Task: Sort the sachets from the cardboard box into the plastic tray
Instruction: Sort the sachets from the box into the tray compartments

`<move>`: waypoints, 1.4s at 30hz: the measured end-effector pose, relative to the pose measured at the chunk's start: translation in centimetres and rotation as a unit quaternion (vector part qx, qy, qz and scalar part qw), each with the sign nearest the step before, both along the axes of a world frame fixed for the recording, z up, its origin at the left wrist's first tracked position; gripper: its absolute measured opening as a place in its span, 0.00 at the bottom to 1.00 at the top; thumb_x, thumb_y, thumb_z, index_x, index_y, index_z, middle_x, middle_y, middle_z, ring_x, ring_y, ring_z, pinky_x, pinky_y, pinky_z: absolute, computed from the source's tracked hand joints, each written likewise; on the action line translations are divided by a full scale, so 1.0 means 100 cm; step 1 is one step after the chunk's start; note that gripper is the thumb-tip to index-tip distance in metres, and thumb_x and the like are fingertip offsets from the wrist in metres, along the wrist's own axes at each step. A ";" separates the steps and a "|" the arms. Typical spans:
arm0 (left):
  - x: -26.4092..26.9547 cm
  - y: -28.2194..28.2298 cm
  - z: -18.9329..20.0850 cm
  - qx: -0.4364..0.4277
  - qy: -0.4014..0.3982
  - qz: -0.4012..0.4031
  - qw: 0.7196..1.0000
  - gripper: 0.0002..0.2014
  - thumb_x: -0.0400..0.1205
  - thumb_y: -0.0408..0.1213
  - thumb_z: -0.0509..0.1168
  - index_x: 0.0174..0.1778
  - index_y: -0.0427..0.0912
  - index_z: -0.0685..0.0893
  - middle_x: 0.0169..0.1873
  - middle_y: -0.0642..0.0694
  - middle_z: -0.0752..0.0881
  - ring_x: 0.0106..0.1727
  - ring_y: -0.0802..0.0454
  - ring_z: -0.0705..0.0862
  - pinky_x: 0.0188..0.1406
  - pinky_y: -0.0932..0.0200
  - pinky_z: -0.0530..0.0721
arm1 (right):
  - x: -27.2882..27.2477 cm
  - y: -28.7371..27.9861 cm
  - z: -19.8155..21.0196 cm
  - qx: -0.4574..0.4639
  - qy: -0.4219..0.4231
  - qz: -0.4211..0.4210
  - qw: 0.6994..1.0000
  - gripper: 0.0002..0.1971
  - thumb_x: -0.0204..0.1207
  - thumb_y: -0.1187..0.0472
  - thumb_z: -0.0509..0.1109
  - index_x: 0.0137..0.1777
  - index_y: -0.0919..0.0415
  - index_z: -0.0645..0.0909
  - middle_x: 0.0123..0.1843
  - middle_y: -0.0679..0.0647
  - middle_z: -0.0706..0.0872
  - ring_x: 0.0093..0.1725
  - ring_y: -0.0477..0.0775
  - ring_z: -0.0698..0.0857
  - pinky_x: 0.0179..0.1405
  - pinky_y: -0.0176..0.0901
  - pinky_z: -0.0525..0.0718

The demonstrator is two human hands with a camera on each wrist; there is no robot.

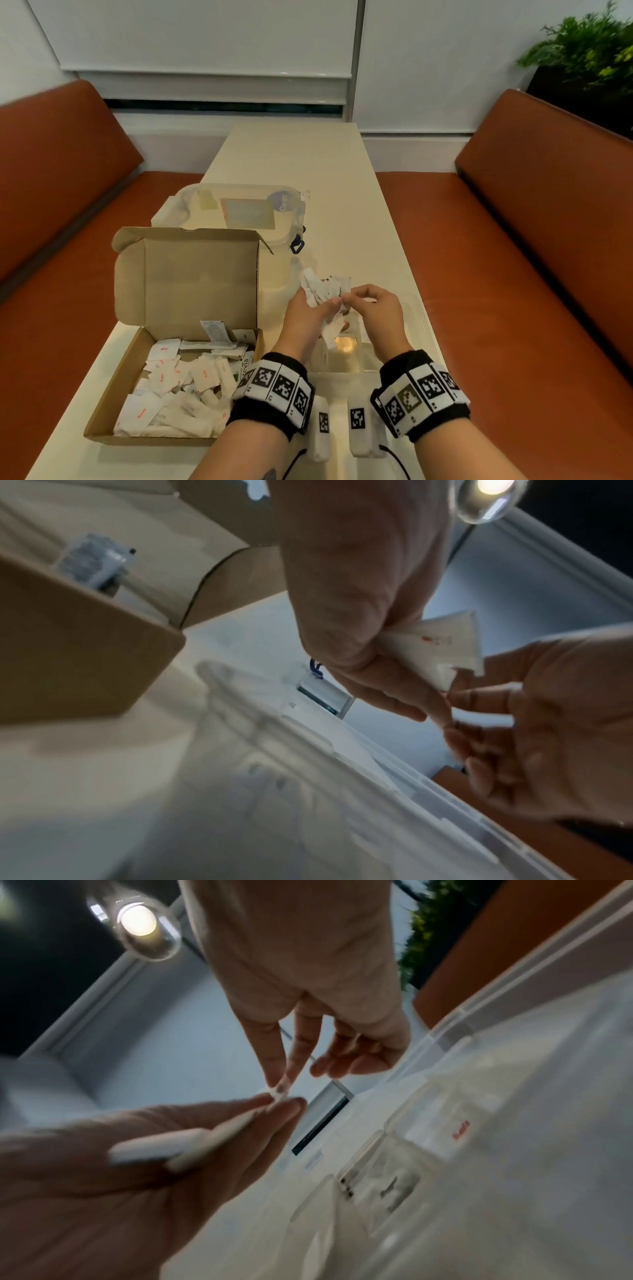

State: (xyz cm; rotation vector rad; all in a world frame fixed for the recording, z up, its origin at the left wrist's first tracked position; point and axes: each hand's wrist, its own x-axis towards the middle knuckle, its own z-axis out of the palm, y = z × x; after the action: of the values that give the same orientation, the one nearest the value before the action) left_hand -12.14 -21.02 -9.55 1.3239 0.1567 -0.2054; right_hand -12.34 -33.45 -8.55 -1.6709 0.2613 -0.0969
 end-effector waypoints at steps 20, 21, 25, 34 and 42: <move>0.002 0.005 0.004 0.072 0.004 -0.002 0.997 0.14 0.77 0.26 0.70 0.57 0.41 0.81 0.52 0.36 0.88 0.54 0.38 0.88 0.58 0.33 0.83 | 0.009 -0.024 0.001 -0.112 -0.011 0.125 0.986 0.06 0.73 0.62 0.75 0.49 0.58 0.86 0.38 0.49 0.86 0.38 0.44 0.83 0.34 0.25 0.78; 0.001 0.005 0.005 0.073 0.003 -0.001 0.997 0.14 0.77 0.27 0.70 0.58 0.40 0.81 0.52 0.36 0.88 0.54 0.38 0.88 0.58 0.33 0.83 | 0.010 -0.024 0.002 -0.129 -0.011 0.139 0.982 0.04 0.73 0.62 0.75 0.47 0.59 0.87 0.37 0.49 0.87 0.37 0.44 0.83 0.33 0.24 0.78; -0.001 0.004 0.004 0.077 0.002 0.009 0.997 0.17 0.77 0.28 0.71 0.61 0.38 0.80 0.52 0.37 0.88 0.54 0.40 0.88 0.58 0.35 0.84 | 0.010 -0.022 0.004 -0.149 -0.008 0.154 0.977 0.04 0.71 0.60 0.77 0.43 0.59 0.86 0.36 0.52 0.88 0.35 0.45 0.84 0.33 0.25 0.77; 0.003 0.016 -0.007 0.073 0.021 0.086 0.993 0.09 0.79 0.28 0.69 0.53 0.41 0.82 0.51 0.32 0.88 0.49 0.34 0.88 0.53 0.33 0.85 | 0.016 -0.025 -0.002 -0.181 0.014 0.130 0.975 0.06 0.75 0.60 0.73 0.48 0.61 0.90 0.38 0.48 0.88 0.37 0.35 0.82 0.32 0.17 0.75; 0.001 0.017 -0.010 0.068 0.030 0.074 0.994 0.14 0.79 0.32 0.69 0.61 0.37 0.81 0.52 0.35 0.88 0.53 0.38 0.88 0.59 0.36 0.83 | 0.022 -0.017 -0.003 -0.204 0.046 0.175 0.962 0.06 0.76 0.63 0.71 0.42 0.61 0.89 0.34 0.50 0.88 0.32 0.38 0.81 0.29 0.19 0.74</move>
State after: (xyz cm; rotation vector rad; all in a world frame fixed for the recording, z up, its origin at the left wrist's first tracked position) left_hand -12.08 -19.34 -10.58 1.4352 0.3232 -0.1100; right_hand -10.12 -35.19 -8.81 -2.1106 0.0089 0.2051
